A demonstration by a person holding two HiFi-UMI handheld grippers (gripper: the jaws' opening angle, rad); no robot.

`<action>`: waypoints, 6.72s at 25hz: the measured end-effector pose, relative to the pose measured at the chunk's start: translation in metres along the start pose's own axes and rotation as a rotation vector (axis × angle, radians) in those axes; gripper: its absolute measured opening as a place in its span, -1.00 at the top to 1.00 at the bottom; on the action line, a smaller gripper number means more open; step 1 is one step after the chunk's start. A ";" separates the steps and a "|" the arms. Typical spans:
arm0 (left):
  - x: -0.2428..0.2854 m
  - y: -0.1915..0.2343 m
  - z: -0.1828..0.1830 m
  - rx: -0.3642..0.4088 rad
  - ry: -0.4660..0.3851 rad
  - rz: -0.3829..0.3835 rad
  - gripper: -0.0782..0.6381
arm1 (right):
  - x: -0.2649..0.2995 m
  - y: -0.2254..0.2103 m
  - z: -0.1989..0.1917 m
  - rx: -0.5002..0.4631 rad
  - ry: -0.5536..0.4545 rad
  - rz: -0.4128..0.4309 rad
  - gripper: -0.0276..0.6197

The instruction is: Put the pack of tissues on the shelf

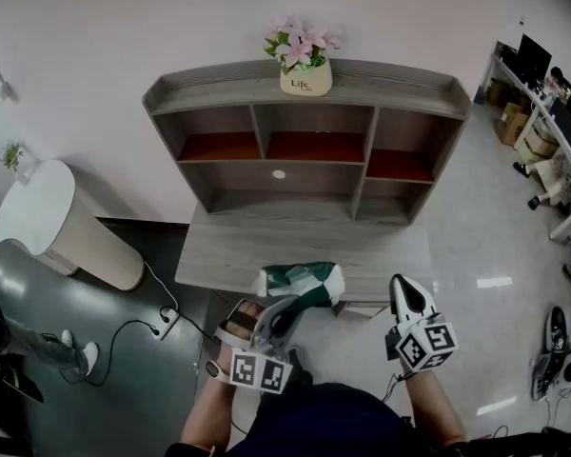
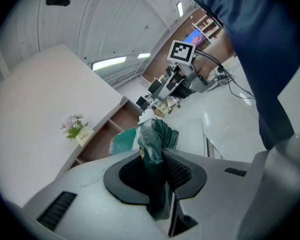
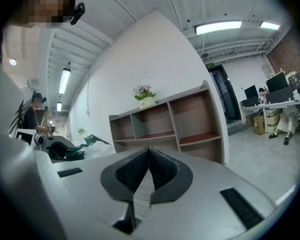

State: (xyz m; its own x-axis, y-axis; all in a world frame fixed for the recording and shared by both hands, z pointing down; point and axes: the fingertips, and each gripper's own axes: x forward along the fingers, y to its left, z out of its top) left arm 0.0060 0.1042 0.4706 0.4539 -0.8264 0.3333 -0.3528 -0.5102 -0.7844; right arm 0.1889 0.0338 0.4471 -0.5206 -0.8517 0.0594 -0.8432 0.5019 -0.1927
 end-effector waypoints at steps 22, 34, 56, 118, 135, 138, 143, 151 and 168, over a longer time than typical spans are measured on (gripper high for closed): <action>0.053 0.071 -0.096 -0.025 -0.101 -0.108 0.55 | 0.115 0.020 -0.010 -0.012 0.084 -0.117 0.90; 0.104 0.084 -0.099 -0.013 -0.099 -0.128 0.55 | 0.150 -0.012 -0.026 0.021 0.116 -0.112 0.90; 0.187 0.138 -0.072 0.000 0.059 -0.012 0.55 | 0.216 -0.086 0.004 0.054 0.097 0.086 0.90; 0.338 0.259 -0.128 0.077 0.177 0.030 0.53 | 0.266 -0.069 -0.006 0.083 0.116 0.003 0.90; 0.350 0.261 -0.138 0.040 0.240 0.062 0.44 | 0.260 -0.062 -0.014 0.087 0.126 0.013 0.90; 0.349 0.261 -0.139 0.026 0.243 0.071 0.42 | 0.258 -0.061 -0.016 0.089 0.129 0.011 0.90; 0.340 0.270 -0.136 -0.005 0.215 0.133 0.14 | 0.255 -0.058 -0.017 0.091 0.128 0.013 0.90; 0.307 0.268 -0.123 -0.079 0.132 0.194 -0.05 | 0.251 -0.054 -0.011 0.083 0.117 0.015 0.90; 0.232 0.238 -0.107 -0.658 -0.101 0.126 0.22 | 0.270 -0.046 0.027 0.054 0.038 0.039 0.90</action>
State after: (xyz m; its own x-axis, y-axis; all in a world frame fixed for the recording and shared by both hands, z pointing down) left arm -0.0604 -0.2345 0.4173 0.4400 -0.8789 0.1844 -0.8179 -0.4770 -0.3217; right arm 0.0909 -0.2231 0.4458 -0.5582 -0.8251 0.0874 -0.8144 0.5247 -0.2481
